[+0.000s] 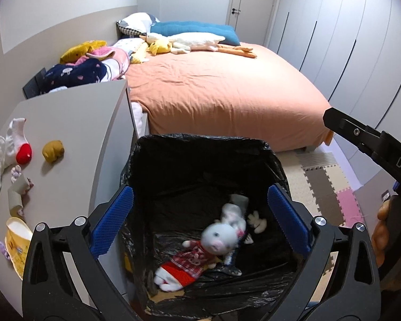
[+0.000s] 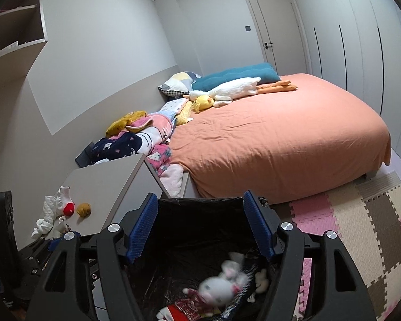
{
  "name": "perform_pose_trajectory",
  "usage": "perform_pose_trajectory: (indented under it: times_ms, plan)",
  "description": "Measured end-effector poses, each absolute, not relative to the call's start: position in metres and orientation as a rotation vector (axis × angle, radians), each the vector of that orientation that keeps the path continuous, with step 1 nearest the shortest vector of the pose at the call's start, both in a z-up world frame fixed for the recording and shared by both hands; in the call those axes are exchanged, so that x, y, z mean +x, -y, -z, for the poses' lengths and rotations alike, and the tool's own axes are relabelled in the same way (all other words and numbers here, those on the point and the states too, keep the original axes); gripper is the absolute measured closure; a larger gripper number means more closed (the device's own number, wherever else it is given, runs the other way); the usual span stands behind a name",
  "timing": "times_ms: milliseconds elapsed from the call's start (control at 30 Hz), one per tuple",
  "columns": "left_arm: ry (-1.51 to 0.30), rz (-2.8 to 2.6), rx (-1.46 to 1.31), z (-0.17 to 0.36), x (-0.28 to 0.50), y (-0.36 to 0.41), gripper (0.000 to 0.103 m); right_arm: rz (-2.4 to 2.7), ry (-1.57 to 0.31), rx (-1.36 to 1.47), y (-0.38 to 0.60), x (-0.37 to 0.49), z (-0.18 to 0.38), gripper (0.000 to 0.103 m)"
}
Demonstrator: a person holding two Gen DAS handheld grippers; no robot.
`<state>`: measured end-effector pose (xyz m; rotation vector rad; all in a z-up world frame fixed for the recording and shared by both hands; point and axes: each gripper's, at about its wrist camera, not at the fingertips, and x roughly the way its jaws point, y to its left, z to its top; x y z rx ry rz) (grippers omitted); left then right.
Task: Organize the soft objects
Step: 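Carry pig plush and white toy to the bin and release both, then move both open grippers back over the desk toward the yellow chip bag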
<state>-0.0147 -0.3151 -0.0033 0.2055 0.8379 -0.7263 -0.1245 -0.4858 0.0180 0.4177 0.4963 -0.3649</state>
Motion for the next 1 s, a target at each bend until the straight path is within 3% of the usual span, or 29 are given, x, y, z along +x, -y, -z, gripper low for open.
perform_pose_trajectory:
  times_ms: [400,1000]
  plan:
    - [-0.828,0.659,0.208,0.006,-0.005,0.288,0.006,0.309,-0.529,0.386,0.458,-0.105,-0.01,0.035]
    - [-0.836,0.432,0.128,0.007,0.021,0.174,0.006,0.127,-0.604,0.302,0.37,-0.055,0.002,0.035]
